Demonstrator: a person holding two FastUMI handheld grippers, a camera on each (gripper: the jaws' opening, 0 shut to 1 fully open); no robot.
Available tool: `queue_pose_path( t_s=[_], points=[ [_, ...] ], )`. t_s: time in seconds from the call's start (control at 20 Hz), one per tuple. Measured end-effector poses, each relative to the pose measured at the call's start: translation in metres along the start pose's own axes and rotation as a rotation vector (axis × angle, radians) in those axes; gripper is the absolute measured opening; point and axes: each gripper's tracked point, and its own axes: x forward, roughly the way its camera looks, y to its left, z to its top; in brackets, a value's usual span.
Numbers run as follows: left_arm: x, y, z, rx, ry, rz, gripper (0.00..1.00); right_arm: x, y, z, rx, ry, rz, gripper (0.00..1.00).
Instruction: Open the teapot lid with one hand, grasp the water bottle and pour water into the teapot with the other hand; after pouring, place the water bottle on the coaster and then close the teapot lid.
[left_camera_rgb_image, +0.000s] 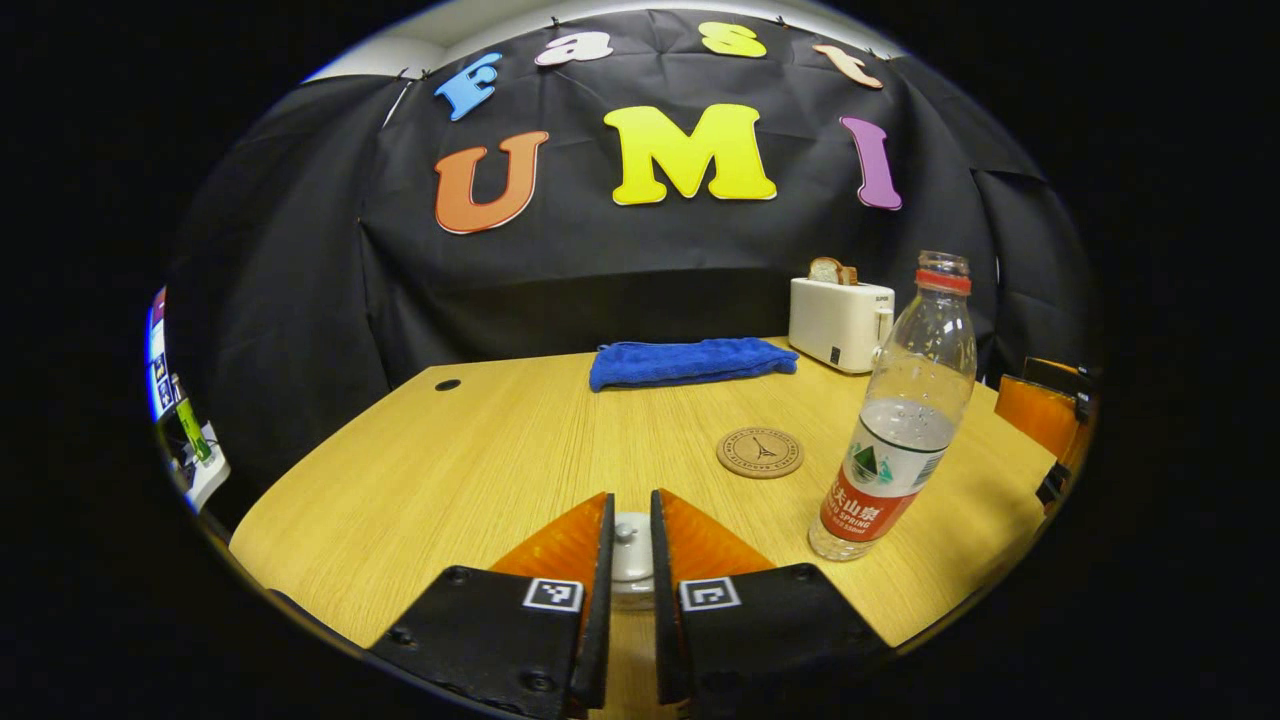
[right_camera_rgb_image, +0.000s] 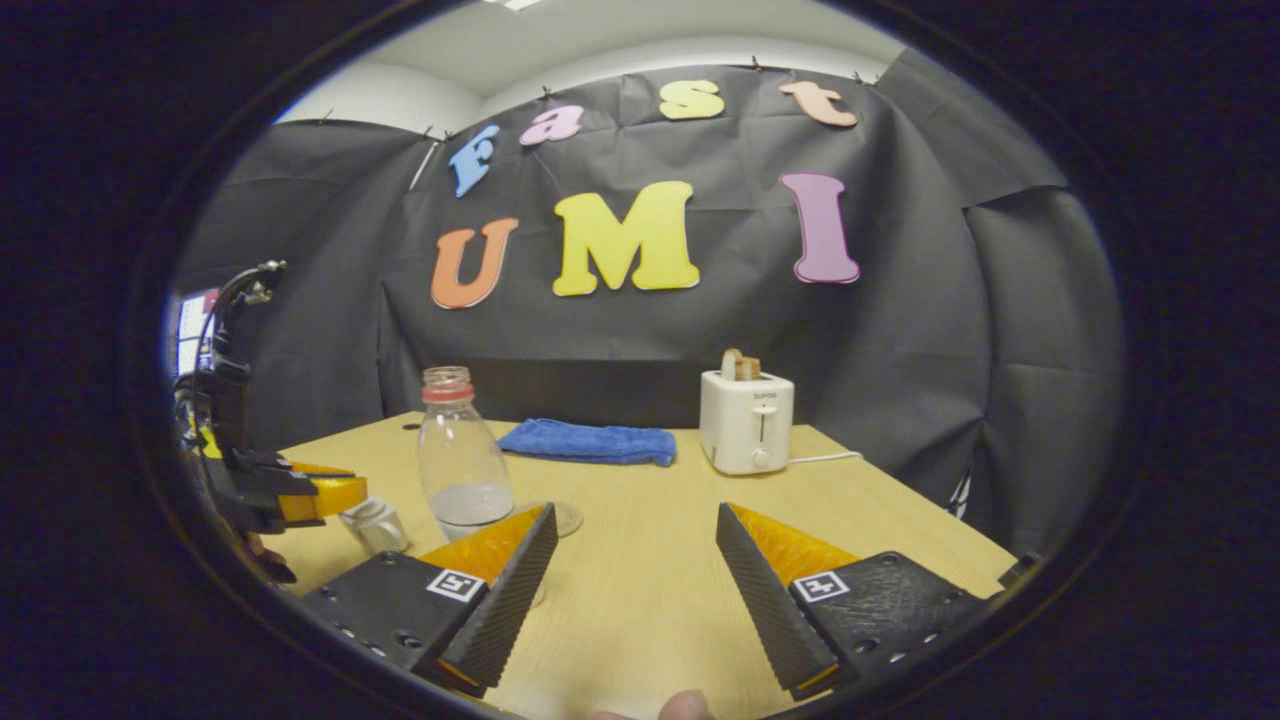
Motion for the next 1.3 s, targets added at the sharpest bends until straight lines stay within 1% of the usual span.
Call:
queue_pose_path(
  t_s=[0.05,0.15,0.2,0.3,0.4,0.45,0.55,0.65,0.85,0.95,1.2,1.25,1.3],
  points=[
    [0.000,0.000,0.001,-0.012,-0.006,-0.003,0.08,-0.002,0.006,0.002,-0.003,-0.005,0.024,0.96],
    [0.001,-0.002,0.000,-0.017,-0.004,-0.012,0.06,-0.005,0.016,0.005,-0.016,-0.016,0.058,0.95],
    [0.001,-0.002,0.000,-0.021,-0.004,-0.015,0.05,-0.006,0.022,0.004,-0.020,-0.015,0.077,0.97],
    [0.000,-0.001,0.001,-0.028,0.002,-0.020,0.03,-0.006,0.035,0.000,-0.020,-0.006,0.115,0.96],
    [-0.002,0.001,0.004,-0.032,-0.004,-0.017,0.03,-0.005,0.047,-0.004,-0.021,0.004,0.151,0.96],
    [-0.003,0.002,0.008,-0.038,-0.018,-0.019,0.03,-0.003,0.051,-0.006,-0.026,0.007,0.159,0.94],
    [-0.008,0.005,0.017,-0.049,-0.052,-0.022,0.03,0.002,0.059,-0.010,-0.034,0.018,0.175,0.97],
    [-0.015,0.009,0.029,-0.060,-0.091,-0.017,0.03,0.005,0.068,-0.012,-0.031,0.023,0.192,0.96],
    [-0.035,0.017,0.045,-0.090,-0.150,-0.017,0.03,0.012,0.083,-0.019,-0.035,0.028,0.208,0.96],
    [-0.043,0.022,0.046,-0.095,-0.157,-0.009,0.03,0.023,0.087,-0.026,-0.045,0.056,0.207,0.96],
    [-0.063,0.034,0.042,-0.116,-0.163,0.002,0.03,0.039,0.090,-0.034,-0.023,0.100,0.198,0.96],
    [-0.066,0.035,0.042,-0.123,-0.168,0.000,0.03,0.043,0.091,-0.034,-0.013,0.103,0.200,0.98],
    [-0.069,0.036,0.044,-0.128,-0.175,0.000,0.03,0.046,0.092,-0.034,-0.006,0.106,0.205,0.96]
  ],
)
